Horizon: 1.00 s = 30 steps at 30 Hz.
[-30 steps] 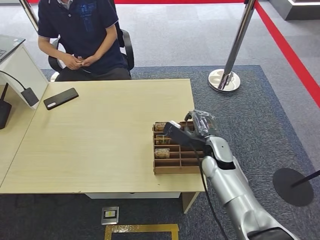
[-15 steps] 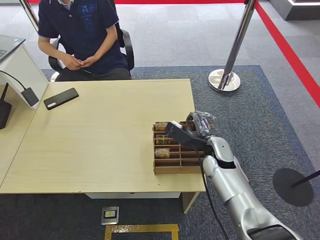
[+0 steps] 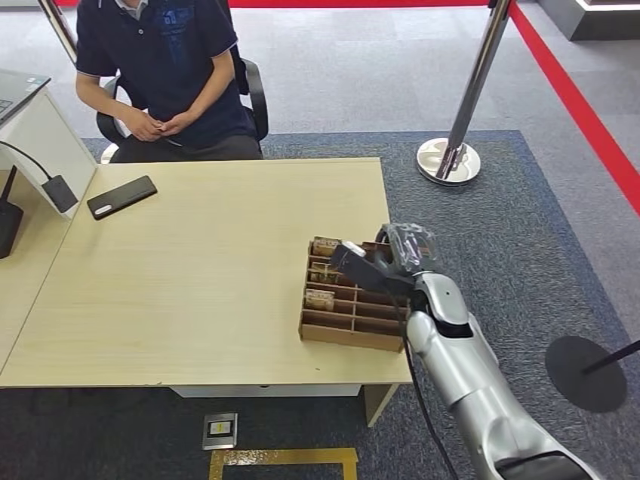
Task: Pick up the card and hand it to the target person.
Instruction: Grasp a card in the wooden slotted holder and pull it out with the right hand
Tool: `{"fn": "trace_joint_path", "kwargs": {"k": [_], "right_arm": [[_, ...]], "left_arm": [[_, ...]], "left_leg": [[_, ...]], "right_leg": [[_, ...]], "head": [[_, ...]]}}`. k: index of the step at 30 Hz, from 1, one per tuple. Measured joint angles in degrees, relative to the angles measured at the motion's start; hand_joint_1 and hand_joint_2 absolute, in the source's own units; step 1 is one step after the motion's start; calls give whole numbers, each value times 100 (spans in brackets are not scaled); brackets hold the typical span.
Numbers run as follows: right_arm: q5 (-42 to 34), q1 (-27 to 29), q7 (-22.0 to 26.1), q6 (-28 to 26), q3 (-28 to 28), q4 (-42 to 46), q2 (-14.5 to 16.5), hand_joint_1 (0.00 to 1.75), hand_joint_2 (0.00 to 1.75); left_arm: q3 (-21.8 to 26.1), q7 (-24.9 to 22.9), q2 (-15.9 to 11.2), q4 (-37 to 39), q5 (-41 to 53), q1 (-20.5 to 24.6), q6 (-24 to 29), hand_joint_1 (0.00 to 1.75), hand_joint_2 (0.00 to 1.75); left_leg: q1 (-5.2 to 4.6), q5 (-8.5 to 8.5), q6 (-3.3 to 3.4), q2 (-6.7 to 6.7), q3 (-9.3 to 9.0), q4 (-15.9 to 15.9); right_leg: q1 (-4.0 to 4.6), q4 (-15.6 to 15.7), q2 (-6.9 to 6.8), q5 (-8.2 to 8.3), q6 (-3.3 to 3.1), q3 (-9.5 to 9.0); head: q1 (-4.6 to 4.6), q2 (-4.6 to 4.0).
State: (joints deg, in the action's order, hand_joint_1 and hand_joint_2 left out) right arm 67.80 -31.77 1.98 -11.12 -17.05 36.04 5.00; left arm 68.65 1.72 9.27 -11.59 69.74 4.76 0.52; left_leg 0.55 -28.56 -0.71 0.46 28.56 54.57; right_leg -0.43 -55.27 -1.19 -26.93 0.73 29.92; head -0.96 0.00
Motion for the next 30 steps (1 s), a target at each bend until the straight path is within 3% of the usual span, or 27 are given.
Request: {"fn": "trace_joint_path", "kwargs": {"k": [6,13,15,19,30], "right_arm": [[52,145,-3,29,0,297,-5,130,175],[90,296,-14,120,-5,736,-16,131,175],[103,323,-16,139,-6,821,-21,135,175],[114,386,-16,147,-7,970,-33,173,175],[49,608,215,267,-150,1746,-49,175,175]], "left_arm": [[0,4,0,1,1,0,0,0,0],[0,8,2,1,1,-1,-3,0,0],[0,9,1,1,1,0,-4,0,0],[0,10,1,1,2,0,-4,0,0],[0,10,2,3,-9,0,-9,0,0]], "left_leg": [[0,0,0,0,1,0],[0,0,0,0,1,0],[0,0,0,0,1,0],[0,0,0,0,1,0],[0,0,0,0,1,0]], "right_leg": [[0,0,0,0,0,1],[0,0,0,0,0,2],[0,0,0,0,0,2],[0,0,0,0,0,2],[0,0,0,0,0,2]], "head": [[1,0],[-1,0],[-1,0],[0,0],[0,0]]}}
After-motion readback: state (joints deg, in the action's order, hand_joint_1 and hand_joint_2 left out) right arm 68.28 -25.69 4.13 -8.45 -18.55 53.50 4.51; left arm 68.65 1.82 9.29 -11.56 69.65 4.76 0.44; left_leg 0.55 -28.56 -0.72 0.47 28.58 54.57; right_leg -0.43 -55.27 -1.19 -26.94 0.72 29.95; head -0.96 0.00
